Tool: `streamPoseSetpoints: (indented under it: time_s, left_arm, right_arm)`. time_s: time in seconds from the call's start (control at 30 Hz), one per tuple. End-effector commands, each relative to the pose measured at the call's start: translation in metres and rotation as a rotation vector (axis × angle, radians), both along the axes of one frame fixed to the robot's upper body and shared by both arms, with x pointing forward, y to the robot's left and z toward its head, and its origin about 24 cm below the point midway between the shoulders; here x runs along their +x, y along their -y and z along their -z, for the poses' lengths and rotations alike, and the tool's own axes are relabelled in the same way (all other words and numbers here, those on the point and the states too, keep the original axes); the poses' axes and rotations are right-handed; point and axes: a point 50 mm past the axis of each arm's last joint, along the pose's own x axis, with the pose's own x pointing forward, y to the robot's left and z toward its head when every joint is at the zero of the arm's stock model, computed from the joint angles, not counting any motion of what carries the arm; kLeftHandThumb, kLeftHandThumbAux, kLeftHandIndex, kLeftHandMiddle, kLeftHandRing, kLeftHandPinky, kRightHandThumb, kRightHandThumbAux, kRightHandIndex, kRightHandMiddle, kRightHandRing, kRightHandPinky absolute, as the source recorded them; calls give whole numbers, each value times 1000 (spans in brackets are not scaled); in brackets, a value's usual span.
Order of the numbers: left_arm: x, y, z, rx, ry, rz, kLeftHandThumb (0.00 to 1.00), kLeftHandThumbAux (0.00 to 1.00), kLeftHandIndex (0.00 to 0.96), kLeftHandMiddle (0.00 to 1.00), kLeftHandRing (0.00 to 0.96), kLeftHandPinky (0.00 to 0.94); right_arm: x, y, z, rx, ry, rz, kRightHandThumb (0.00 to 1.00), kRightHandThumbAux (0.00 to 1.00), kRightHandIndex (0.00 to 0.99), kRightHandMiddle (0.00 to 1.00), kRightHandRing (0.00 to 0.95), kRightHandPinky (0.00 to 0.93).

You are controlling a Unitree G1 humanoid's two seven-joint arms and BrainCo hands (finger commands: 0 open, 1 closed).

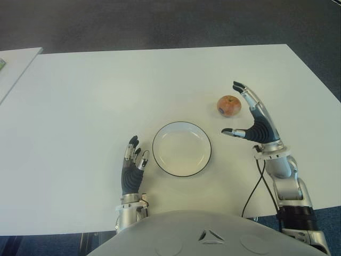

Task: Put the apples into the plate.

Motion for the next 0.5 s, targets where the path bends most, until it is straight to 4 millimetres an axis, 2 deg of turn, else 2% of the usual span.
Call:
streamPoseSetpoints:
  time_s: [0.03, 0.23, 0.4, 0.5]
  left_arm:
    - [-4, 4, 13, -21, -82, -23, 48, 443, 0, 0, 0, 0]
    - [-4, 5, 14, -21, -96, -30, 57, 440, 0, 0, 0, 0]
    - [-2, 8, 12, -20, -93, -40, 64, 433, 0, 0, 0, 0]
    - [-2, 9, 12, -21, -92, -43, 68, 429, 0, 0, 0, 0]
  right_arm:
    - [5, 3, 2, -65, 13, 17, 257, 394, 0, 0, 0, 0]
    - [26, 1, 0, -182, 49, 61, 269, 351, 0, 0, 0, 0]
    - [54, 1, 9, -297, 37, 93, 282, 310, 0, 0, 0, 0]
    - [64, 3, 12, -335, 29, 102, 288, 284, 0, 0, 0, 0]
